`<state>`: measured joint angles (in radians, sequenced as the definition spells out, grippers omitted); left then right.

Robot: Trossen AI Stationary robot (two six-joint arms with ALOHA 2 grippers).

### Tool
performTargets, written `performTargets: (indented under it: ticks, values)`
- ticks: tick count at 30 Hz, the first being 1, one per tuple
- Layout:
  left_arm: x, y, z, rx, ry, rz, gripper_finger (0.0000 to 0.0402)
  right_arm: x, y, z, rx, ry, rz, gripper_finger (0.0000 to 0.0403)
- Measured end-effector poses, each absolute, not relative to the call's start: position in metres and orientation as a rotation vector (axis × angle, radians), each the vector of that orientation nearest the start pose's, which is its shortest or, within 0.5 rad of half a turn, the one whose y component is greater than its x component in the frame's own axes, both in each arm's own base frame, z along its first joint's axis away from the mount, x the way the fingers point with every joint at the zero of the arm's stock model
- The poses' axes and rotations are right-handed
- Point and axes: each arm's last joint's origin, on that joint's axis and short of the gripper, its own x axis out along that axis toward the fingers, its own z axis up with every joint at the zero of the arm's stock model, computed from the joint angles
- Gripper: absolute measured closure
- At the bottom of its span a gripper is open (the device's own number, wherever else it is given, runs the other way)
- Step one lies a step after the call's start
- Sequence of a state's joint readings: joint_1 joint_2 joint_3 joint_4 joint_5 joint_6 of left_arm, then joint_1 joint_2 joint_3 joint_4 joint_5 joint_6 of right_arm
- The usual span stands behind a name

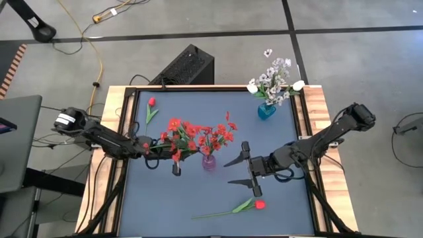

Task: Sort flowers into vase by color
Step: Put the red flowers into the purple vase

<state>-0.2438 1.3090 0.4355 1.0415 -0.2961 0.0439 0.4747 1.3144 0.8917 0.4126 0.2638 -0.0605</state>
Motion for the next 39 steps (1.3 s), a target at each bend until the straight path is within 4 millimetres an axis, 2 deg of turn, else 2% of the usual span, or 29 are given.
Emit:
performTargets:
  ticks: [12,28,36,39]
  values:
    - [0.246,-0.048,0.225,0.033,-0.17,0.079,0.04,0.267,0.129,0.312,-0.058,0.005,0.215,0.0121]
    - [0.248,-0.048,0.216,-0.012,-0.094,0.074,0.04,0.267,0.129,0.312,-0.063,0.001,0.214,0.0121]
    - [0.268,-0.045,0.198,-0.041,-0.026,0.048,0.04,0.267,0.129,0.314,-0.056,-0.017,0.213,0.0121]
    - [0.273,-0.045,0.197,-0.041,-0.024,0.044,0.04,0.267,0.129,0.314,-0.056,-0.016,0.213,0.0121]
